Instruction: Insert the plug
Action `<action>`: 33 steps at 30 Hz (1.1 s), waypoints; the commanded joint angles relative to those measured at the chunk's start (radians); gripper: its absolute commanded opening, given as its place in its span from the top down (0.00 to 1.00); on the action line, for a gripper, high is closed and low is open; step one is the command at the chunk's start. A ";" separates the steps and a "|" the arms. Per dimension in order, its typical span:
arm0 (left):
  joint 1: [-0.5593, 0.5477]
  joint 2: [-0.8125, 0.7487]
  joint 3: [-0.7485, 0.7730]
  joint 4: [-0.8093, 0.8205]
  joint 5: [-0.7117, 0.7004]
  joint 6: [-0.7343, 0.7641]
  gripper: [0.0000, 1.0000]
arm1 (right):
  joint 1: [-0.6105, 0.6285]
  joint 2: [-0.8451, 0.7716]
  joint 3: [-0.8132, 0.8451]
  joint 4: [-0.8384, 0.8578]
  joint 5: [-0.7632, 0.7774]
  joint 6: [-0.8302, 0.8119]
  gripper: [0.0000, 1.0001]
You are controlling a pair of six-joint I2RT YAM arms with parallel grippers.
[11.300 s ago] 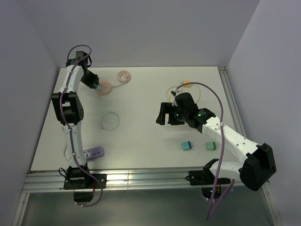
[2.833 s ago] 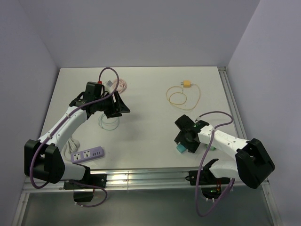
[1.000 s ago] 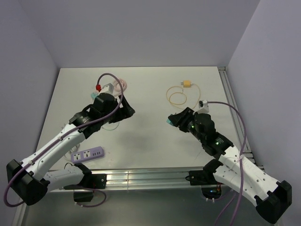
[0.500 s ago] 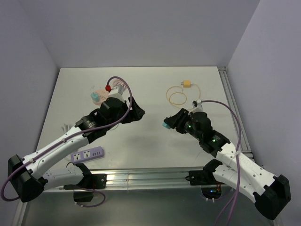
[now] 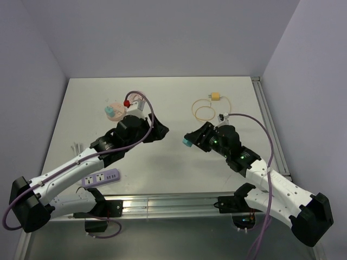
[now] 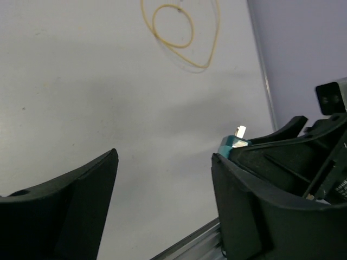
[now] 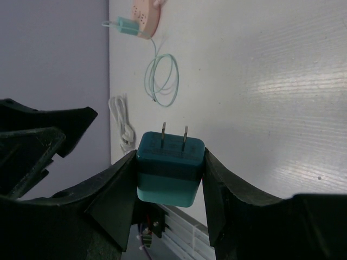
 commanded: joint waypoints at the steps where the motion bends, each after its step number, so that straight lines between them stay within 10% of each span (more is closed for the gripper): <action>1: -0.016 -0.075 -0.077 0.214 0.025 -0.003 0.29 | -0.005 -0.014 0.061 0.060 0.027 0.108 1.00; 11: -0.070 -0.070 -0.179 0.507 0.070 0.013 0.39 | -0.002 0.031 0.093 0.063 0.037 0.368 1.00; 33: -0.189 -0.010 -0.148 0.553 -0.022 0.166 0.54 | 0.095 0.085 0.194 -0.012 0.116 0.495 1.00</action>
